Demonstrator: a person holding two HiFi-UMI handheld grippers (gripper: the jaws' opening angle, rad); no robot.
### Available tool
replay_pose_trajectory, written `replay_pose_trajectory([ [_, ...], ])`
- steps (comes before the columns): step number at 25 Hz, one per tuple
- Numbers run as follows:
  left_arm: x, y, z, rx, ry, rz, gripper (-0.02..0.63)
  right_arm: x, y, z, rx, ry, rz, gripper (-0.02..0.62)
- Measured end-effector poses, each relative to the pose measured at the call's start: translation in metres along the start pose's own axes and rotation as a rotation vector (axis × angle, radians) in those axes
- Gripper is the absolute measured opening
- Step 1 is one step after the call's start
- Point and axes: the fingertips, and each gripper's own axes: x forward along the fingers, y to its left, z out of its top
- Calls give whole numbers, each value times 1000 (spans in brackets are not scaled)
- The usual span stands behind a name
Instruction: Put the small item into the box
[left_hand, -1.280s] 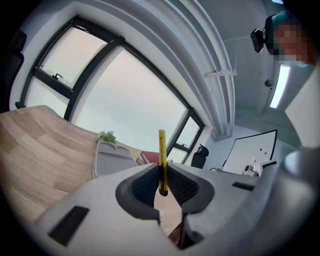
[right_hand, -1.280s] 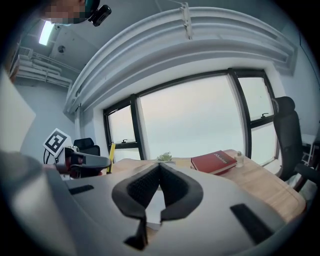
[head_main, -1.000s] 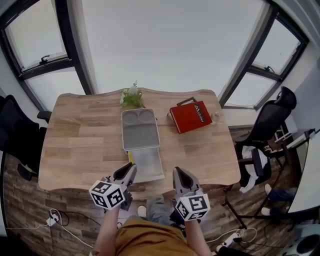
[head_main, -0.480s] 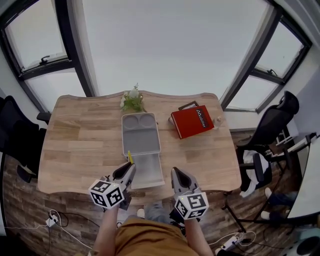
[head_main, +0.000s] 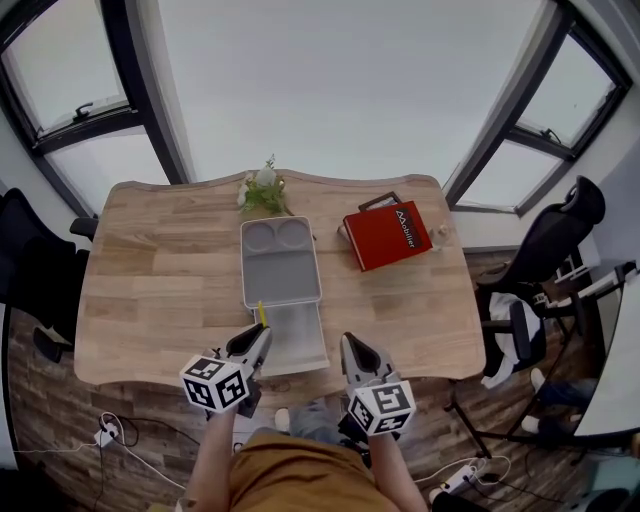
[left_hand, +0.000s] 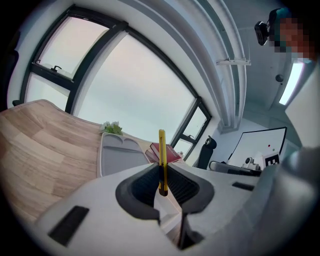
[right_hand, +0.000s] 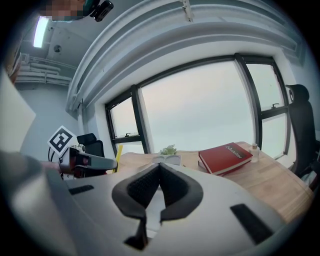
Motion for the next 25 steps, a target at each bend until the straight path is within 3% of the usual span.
replay_pose_trajectory([
  [10, 18, 23, -39, 67, 151, 67, 52, 21, -15, -20, 33, 61, 17, 5],
  [21, 41, 44, -74, 61, 273, 117, 52, 31, -38, -47, 97, 123, 17, 3],
  [25, 49, 50, -85, 114, 339, 157, 52, 34, -44, -53, 110, 144, 25, 3],
])
